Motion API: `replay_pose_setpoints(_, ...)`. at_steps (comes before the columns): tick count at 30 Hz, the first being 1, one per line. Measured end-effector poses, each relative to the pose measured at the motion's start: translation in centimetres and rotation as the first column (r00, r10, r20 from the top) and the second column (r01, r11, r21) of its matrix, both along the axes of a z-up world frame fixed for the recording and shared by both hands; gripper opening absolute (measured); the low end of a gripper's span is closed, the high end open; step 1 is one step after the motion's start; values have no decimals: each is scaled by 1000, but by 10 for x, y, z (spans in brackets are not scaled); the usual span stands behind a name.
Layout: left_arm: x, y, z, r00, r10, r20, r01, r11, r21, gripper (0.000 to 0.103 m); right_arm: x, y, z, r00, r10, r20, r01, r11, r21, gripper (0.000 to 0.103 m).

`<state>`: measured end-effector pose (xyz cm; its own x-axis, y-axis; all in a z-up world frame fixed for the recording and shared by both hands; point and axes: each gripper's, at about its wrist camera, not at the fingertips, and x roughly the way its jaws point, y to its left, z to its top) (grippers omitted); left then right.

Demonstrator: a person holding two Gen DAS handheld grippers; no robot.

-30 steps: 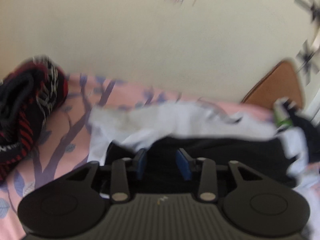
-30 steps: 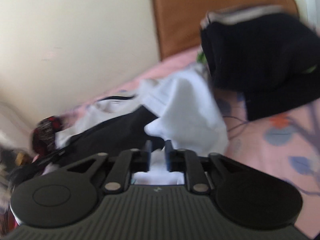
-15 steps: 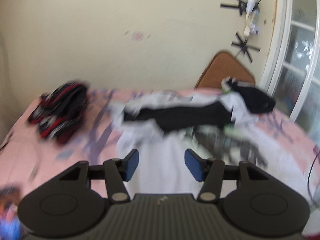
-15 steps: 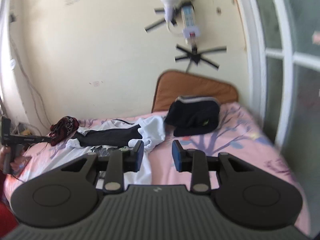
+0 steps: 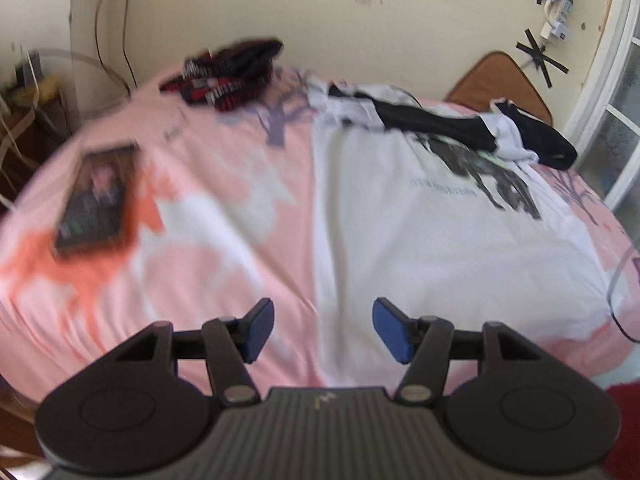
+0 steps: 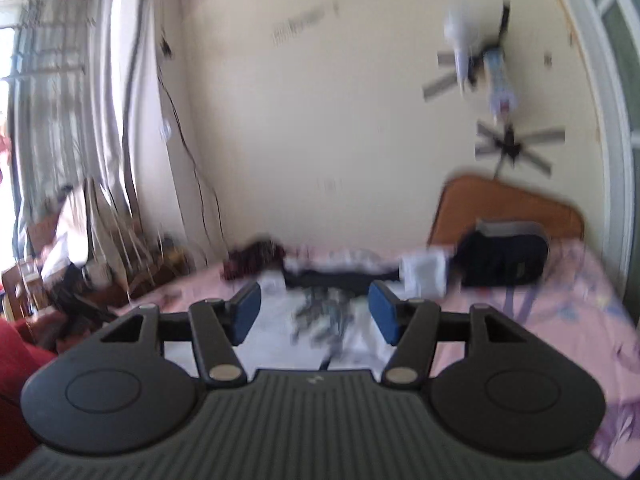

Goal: Fold small clothes

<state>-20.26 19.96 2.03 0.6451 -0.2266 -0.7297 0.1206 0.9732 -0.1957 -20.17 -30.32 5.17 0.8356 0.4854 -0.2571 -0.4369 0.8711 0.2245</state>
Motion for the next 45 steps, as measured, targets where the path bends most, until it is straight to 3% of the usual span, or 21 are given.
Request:
replay_pose_setpoints(3, -2, -12, -20, 998, -29, -57, 29, 1000, -8, 53, 3, 2, -30, 990, -50, -131, 42, 997, -57, 61)
replay_pose_setpoints(5, -1, -20, -30, 995, -50, -86, 53, 998, 23, 53, -11, -8, -29, 987, -100, -126, 91, 993, -77, 61)
replay_pose_setpoints(8, 1, -21, -37, 991, -52, -126, 59, 997, 53, 54, -66, -40, 12, 966, -255, 45, 258, 962, -85, 60)
replay_pose_setpoints(11, 2, -15, -35, 990, -46, -130, 51, 998, 35, 55, -124, -74, 61, 876, -418, 242, 423, 906, 34, 63)
replay_pose_setpoints(13, 3, -14, -36, 991, -42, -129, 45, 999, 23, 55, -149, -74, 81, 841, -434, 324, 446, 894, 42, 63)
replay_pose_setpoints(14, 3, -14, -37, 991, -40, -130, 43, 999, 23, 55, -155, -69, 84, 844, -412, 343, 431, 902, 21, 63)
replay_pose_setpoints(16, 3, -17, -39, 991, -40, -131, 43, 999, 20, 55, -145, -51, 78, 885, -335, 322, 372, 926, -59, 62)
replay_pose_setpoints(19, 3, -19, -45, 990, -45, -133, 46, 999, 2, 51, -97, -22, 37, 964, -214, 158, 234, 965, -119, 62)
replay_pose_setpoints(20, 3, -19, -48, 990, -43, -138, 43, 999, -5, 43, -74, -15, 15, 983, -169, 65, 175, 979, -102, 61)
replay_pose_setpoints(21, 4, -19, -50, 988, -44, -146, 42, 999, -16, 26, -51, -8, -10, 990, -135, -26, 132, 988, -85, 60)
replay_pose_setpoints(23, 6, -19, -55, 986, -39, -162, 36, 999, -23, 10, -15, 3, -53, 981, -97, -169, 85, 993, -78, 54)
replay_pose_setpoints(24, 6, -19, -56, 986, -39, -163, 35, 999, -28, 8, -3, 8, -69, 974, -83, -210, 68, 995, -75, 51)
replay_pose_setpoints(28, 4, -16, -47, 986, -51, -158, 41, 997, -62, 7, 36, -2, -107, 948, -75, -308, 96, 994, 52, 49)
replay_pose_setpoints(29, 2, -14, -42, 988, -56, -147, 44, 996, -81, 6, 44, -1, -112, 935, -83, -345, 102, 994, 37, 46)
replay_pose_setpoints(31, -4, -8, -32, 990, -59, -125, 41, 990, -138, 6, 40, 1, -110, 938, -64, -340, 79, 996, 33, 38)
replay_pose_setpoints(32, -6, -4, -26, 992, -61, -107, 40, 982, -182, 6, 40, 0, -109, 931, -20, -366, 48, 997, 68, 19)
replay_pose_setpoints(33, -8, -1, -20, 995, -63, -82, 43, 973, -229, 6, 40, 3, -110, 921, 38, -388, 5, 994, 110, 8)
replay_pose_setpoints(38, 7, 14, 11, 998, -31, 48, 47, 918, -393, 6, 45, 31, -99, 929, 85, -361, -71, 996, 52, 7)
replay_pose_setpoints(41, 33, 20, 27, 995, 5, 98, 38, 902, -431, 6, 53, 19, -72, 965, 83, -248, -48, 988, 147, 6)
replay_pose_setpoints(45, 89, 23, 50, 981, 43, 189, 42, 906, -422, 6, 88, -10, -35, 993, 6, -121, 31, 953, 301, 6)
